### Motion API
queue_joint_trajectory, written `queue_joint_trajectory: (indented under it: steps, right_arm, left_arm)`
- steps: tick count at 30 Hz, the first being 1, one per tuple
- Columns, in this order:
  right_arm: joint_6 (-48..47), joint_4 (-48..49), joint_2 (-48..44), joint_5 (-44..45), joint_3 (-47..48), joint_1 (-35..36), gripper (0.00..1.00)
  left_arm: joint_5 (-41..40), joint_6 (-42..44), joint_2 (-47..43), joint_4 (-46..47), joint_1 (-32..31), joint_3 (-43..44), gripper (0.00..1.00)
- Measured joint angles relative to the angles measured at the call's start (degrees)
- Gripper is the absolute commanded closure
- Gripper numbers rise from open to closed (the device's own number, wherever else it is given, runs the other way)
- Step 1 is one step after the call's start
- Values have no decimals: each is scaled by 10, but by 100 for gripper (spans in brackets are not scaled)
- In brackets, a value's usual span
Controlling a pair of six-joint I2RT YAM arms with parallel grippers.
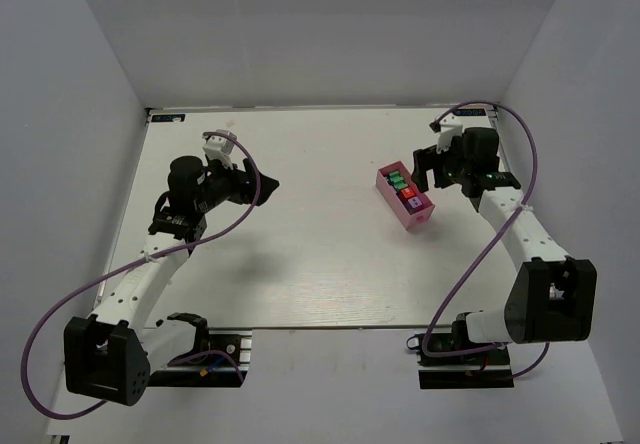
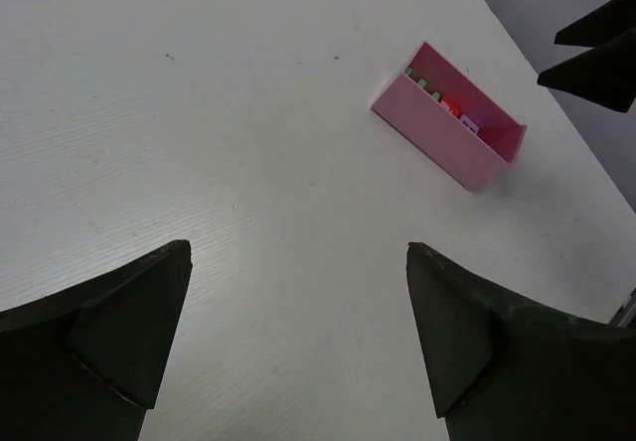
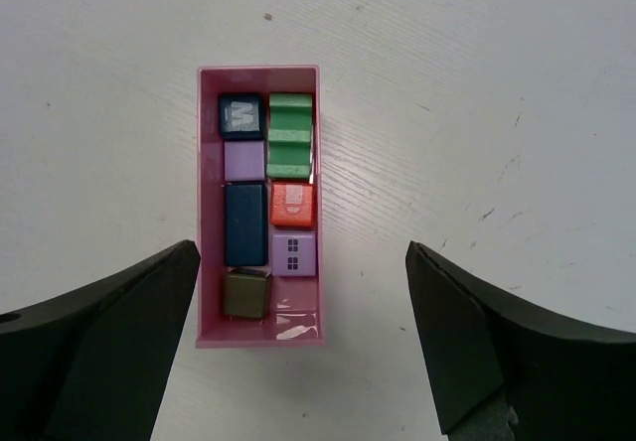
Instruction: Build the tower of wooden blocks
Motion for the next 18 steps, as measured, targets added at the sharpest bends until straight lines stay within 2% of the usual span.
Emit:
queue_joint_trajectory:
  steps: [6,9,10,11,12,13,14,15,16,18]
  right_arm:
    - [-32,4,-21,-32,-9,-1,11]
    - [-52,5,-35,-49,-14,-1,44]
    - [-54,6,-37,-50,-14,0,70]
    - [-60,7,-39,-51,-14,0,74]
    - [-59,6,-39,-51,-14,0,71]
    - [-59,5,-39,-48,-14,0,57]
    - [-58,1,-37,-46,-13,1,51]
    - [-60,-3,-35,-44,-12,3,47]
    - [-64,-10,-31,-41,-9,4,43]
    - [-66,-18,-19,-35,-5,10,40]
  left_arm:
    - [-4,4,0,-4,0,0,1]
    - [-5,5,2,-5,0,0,1]
    - [-5,5,3,-5,0,0,1]
    - [-6,5,4,-5,0,0,7]
    - [-7,5,5,-6,0,0,9]
    - [-7,6,5,-6,0,0,11]
    - [-7,7,7,-6,0,0,21]
    - [-7,5,8,-6,0,1,21]
    - [-7,8,10,-7,0,1,21]
    - [-6,11,17,-10,0,4,8]
